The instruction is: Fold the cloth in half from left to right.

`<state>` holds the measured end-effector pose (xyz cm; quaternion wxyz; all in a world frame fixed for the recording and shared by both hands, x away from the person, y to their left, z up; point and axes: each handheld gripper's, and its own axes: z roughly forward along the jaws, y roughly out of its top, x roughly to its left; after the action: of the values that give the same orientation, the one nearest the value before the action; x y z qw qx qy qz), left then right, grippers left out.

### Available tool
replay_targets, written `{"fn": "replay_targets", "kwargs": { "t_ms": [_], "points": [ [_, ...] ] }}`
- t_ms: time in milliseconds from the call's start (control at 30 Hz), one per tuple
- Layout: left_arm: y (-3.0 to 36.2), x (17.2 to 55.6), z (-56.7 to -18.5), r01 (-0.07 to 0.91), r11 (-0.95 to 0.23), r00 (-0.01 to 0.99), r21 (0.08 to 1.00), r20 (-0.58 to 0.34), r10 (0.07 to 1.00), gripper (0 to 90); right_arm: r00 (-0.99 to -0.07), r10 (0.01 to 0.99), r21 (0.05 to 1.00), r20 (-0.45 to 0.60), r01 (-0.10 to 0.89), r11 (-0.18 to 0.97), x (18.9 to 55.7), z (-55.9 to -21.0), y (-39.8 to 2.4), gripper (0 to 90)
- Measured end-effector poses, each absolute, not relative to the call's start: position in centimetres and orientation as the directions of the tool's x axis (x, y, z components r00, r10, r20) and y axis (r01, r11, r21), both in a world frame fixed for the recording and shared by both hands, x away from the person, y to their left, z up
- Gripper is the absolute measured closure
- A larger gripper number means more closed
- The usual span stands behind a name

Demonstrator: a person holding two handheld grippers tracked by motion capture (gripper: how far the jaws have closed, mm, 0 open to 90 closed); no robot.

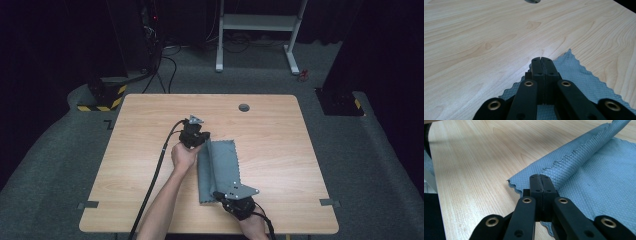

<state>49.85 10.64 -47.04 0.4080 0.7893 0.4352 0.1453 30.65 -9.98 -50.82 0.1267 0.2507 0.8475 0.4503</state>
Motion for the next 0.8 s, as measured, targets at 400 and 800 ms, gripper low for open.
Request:
{"fn": "replay_targets", "kwargs": {
  "t_ms": [400,800],
  "points": [
    [8.0,50.2,-46.7,0.549,-0.325,0.604,0.770,-0.097,0.791,89.9,-0.821,0.570,0.835,0.034,0.337,0.435,30.5,-50.7,-12.2,90.0],
    [4.3,50.8,-47.5,0.546,-0.384,0.637,0.744,-0.071,0.768,89.9,-0.788,0.615,0.819,0.028,0.371,0.438,30.2,-51.0,-14.7,90.0]
  ]
}}
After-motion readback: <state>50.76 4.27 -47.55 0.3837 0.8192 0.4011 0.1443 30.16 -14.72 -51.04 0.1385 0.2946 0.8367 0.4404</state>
